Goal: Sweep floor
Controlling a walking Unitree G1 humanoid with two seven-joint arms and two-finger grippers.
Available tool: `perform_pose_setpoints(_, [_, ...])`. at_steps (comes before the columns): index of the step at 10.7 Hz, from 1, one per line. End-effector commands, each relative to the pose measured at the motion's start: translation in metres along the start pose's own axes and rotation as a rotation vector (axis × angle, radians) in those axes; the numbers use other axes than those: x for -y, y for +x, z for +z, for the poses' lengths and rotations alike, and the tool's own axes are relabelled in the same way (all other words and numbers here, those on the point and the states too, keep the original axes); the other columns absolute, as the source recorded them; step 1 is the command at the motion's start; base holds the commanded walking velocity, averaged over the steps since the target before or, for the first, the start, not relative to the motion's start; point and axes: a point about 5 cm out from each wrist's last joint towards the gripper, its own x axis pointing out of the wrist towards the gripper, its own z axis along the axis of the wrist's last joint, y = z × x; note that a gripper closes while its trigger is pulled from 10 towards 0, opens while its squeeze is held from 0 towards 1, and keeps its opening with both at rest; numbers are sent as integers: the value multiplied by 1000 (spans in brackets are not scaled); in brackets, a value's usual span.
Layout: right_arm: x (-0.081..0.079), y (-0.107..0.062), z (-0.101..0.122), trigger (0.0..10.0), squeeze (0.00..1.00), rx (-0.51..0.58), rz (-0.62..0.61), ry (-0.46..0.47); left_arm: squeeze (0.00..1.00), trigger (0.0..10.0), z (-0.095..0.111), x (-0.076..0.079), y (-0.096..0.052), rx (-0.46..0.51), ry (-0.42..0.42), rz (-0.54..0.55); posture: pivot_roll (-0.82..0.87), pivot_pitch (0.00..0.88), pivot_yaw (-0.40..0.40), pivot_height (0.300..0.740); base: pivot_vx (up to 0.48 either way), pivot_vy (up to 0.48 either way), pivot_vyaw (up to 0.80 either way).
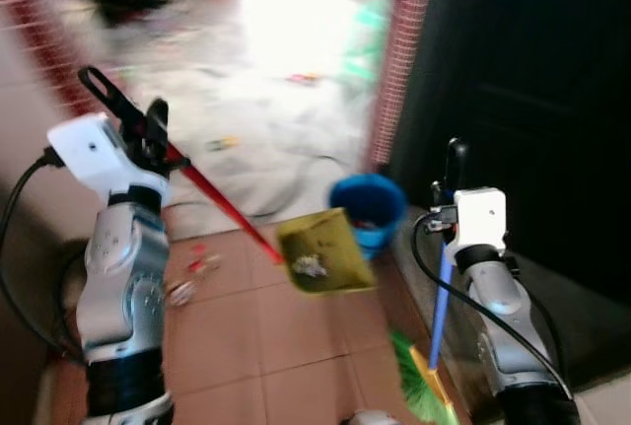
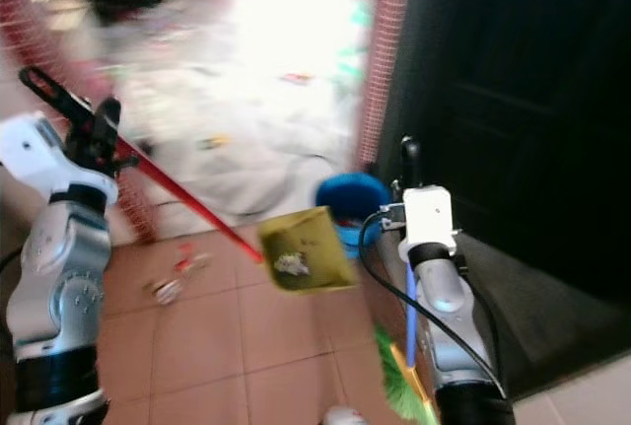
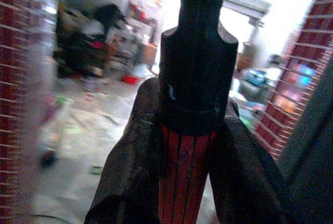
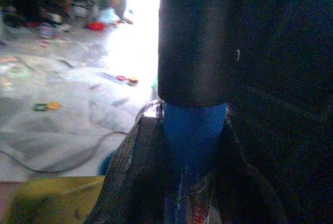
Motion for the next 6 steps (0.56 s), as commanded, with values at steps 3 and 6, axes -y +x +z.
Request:
perform_pose_setpoints(3, [-4, 3, 7, 10000, 0, 30, 21, 2, 0, 10000, 18, 7, 5, 75, -48, -19, -155, 0, 55, 740, 265, 0, -763])
perform_pose_setpoints(6, [-4, 1, 6, 10000, 0, 26, 26, 1, 0, 10000, 20, 6, 7, 75, -54, -16, -154, 0, 54, 740, 287, 170, 0])
